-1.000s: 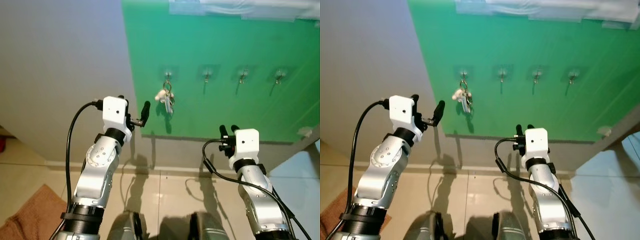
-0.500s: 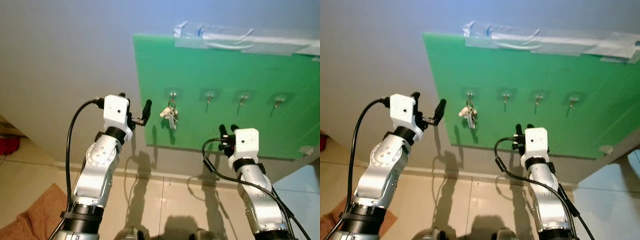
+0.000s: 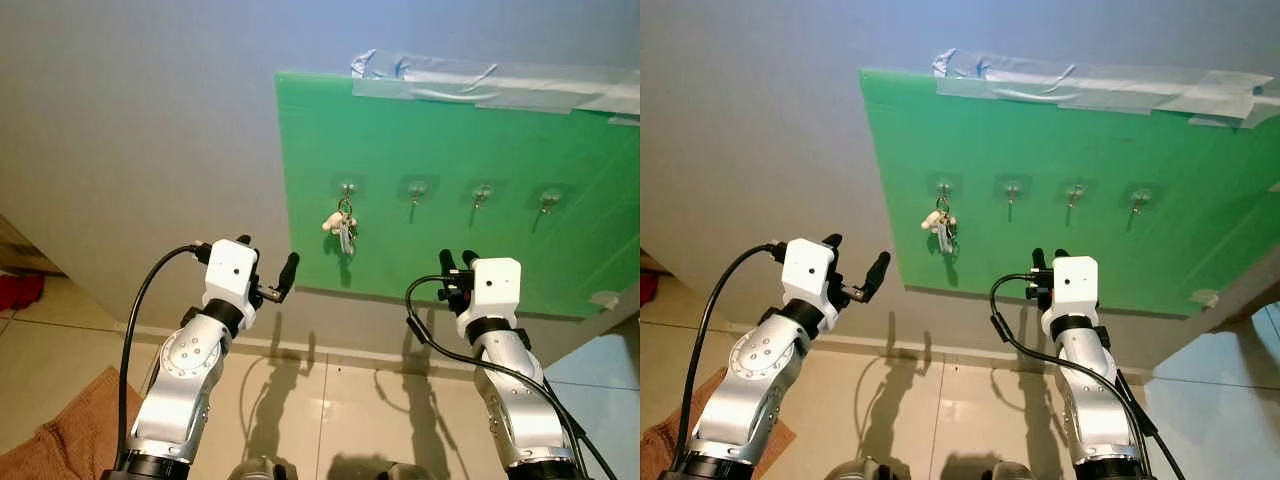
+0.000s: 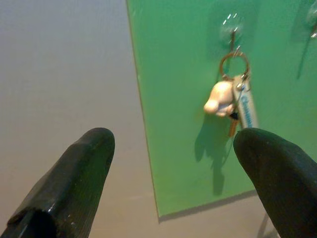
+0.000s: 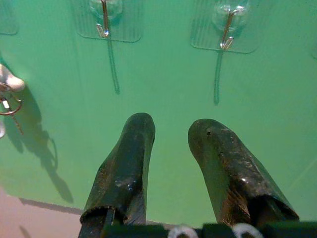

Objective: Setting the table

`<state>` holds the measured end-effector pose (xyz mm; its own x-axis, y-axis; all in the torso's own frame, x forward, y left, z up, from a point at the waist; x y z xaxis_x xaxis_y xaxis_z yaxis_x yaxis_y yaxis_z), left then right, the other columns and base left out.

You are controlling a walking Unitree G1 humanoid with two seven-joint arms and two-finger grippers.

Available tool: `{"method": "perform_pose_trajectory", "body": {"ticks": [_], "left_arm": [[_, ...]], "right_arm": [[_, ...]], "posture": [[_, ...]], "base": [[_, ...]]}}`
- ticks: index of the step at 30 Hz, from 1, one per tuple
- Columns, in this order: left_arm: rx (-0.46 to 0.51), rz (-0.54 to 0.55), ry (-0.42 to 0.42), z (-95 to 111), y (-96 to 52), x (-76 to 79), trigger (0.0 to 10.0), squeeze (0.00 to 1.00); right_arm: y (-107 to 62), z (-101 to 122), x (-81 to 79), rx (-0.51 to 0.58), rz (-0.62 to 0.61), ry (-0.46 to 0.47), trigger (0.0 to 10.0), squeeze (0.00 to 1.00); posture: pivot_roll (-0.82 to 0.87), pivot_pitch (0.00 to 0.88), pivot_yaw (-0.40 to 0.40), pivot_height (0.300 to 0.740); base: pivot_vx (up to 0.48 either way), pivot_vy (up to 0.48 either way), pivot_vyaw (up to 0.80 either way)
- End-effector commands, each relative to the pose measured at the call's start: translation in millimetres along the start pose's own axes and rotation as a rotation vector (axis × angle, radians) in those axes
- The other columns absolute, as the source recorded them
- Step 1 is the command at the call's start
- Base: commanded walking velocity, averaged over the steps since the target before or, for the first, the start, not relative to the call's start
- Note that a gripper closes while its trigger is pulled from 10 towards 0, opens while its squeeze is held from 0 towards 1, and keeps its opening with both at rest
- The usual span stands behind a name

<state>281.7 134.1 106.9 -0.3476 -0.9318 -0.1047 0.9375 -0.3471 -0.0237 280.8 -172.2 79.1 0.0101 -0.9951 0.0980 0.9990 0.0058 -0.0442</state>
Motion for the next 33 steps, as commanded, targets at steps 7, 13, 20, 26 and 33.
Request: {"method": "perform_pose_trajectory", "body": {"ticks": [7, 13, 20, 26, 33], "left_arm": [[0.067, -0.027, 0.016, 15.0, 2.1, 3.5, 10.0, 0.0], [0.068, -0.018, 0.016, 15.7, 4.1, 0.5, 10.0, 0.0], [0.072, -0.015, 0.022, 16.1, 3.2, 0.2, 10.0, 0.0], [0.076, -0.008, 0.037, 17.2, 3.4, -0.5, 10.0, 0.0], [0.094, 0.001, 0.048, 21.9, 5.9, -3.1, 10.0, 0.0]], "right_arm": [[3.1, 0.9, -2.7, 0.004, 0.015, -0.008, 10.0, 0.0], [2.9, -0.2, -2.2, -0.001, 0.015, -0.013, 10.0, 0.0], [2.6, -1.3, -2.8, -0.004, 0.019, -0.015, 10.0, 0.0], [2.6, -1.4, -3.2, -0.004, 0.02, -0.017, 10.0, 0.0], [2.2, -0.9, -3.4, 0.0, 0.02, -0.024, 10.0, 0.0]], "posture": [[-0.13, 0.034, 0.021, 0.74], [-0.14, 0.03, 0.019, 0.74], [-0.14, 0.03, 0.02, 0.74], [-0.13, 0.032, 0.02, 0.74], [-0.14, 0.038, 0.021, 0.74]], "base": [[0.0, 0.0, -0.06], [0.0, 0.0, -0.56], [0.0, 0.0, -0.53], [0.0, 0.0, -0.52], [0.0, 0.0, -0.07]]}}
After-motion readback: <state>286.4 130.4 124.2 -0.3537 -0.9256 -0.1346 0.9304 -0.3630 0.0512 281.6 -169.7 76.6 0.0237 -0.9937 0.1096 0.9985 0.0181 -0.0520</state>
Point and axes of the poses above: a point about 5 cm out from each wrist's last joint towards the gripper, its own y axis pointing out of the wrist towards the gripper, its own z axis along the axis of the wrist's last joint, x = y × z, the point moved 1 cm from there along y, pointing out of the wrist towards the gripper
